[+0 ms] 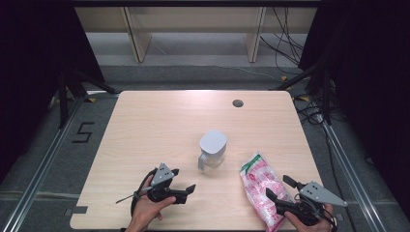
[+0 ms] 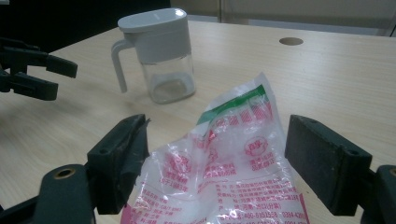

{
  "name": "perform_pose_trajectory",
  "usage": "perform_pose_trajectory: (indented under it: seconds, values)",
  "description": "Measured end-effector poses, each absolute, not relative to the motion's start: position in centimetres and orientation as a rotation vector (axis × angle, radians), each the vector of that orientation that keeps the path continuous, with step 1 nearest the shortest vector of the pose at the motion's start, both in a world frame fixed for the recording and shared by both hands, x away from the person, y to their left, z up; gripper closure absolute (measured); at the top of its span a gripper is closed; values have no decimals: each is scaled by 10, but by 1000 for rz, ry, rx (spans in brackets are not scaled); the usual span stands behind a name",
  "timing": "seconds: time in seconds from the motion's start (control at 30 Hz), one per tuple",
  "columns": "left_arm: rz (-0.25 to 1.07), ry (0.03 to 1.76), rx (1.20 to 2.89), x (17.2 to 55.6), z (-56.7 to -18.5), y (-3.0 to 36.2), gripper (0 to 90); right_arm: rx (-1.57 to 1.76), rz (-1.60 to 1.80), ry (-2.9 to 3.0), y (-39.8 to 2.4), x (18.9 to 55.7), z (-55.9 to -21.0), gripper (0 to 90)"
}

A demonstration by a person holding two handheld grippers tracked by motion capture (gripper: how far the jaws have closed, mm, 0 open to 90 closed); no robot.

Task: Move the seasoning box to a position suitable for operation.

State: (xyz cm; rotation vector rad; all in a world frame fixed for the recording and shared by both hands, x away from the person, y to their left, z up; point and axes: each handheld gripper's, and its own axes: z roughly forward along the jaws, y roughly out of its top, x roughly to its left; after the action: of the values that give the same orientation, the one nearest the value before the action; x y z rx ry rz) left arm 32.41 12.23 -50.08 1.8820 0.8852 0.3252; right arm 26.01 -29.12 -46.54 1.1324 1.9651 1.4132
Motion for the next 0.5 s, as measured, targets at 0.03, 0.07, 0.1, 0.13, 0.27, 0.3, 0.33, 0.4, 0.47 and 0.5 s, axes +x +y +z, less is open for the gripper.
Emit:
perform_pose_trajectory:
  seconds: [0.03,0.07,0.1,0.13,0.27,0.3,0.33,0.4,0.47,0.5]
  values:
    - [325,885,1882,324,-501,122,151,1132,1413,1965,-291,260,-465,221]
    - [333,889,1880,325,-500,120,153,1100,1404,1964,-293,262,-466,221]
    - [343,883,1904,326,-500,121,154,1104,1409,1954,-292,262,-466,221]
    - [343,883,1904,326,-500,121,156,1104,1409,1954,-292,262,-466,221]
    - [342,867,1900,336,-501,110,170,1148,1421,1963,-289,259,-466,227]
    - [349,848,1911,342,-501,105,183,1148,1421,1963,-289,259,-466,227]
    - [343,847,1913,344,-501,102,195,1143,1431,1959,-289,260,-466,227]
    - [355,813,1930,347,-500,101,217,1143,1423,1961,-289,260,-466,227]
    - [338,783,1940,353,-501,93,283,1147,1432,1961,-290,260,-465,228]
    - [321,789,1941,355,-502,90,294,1100,1409,1955,-292,262,-466,228]
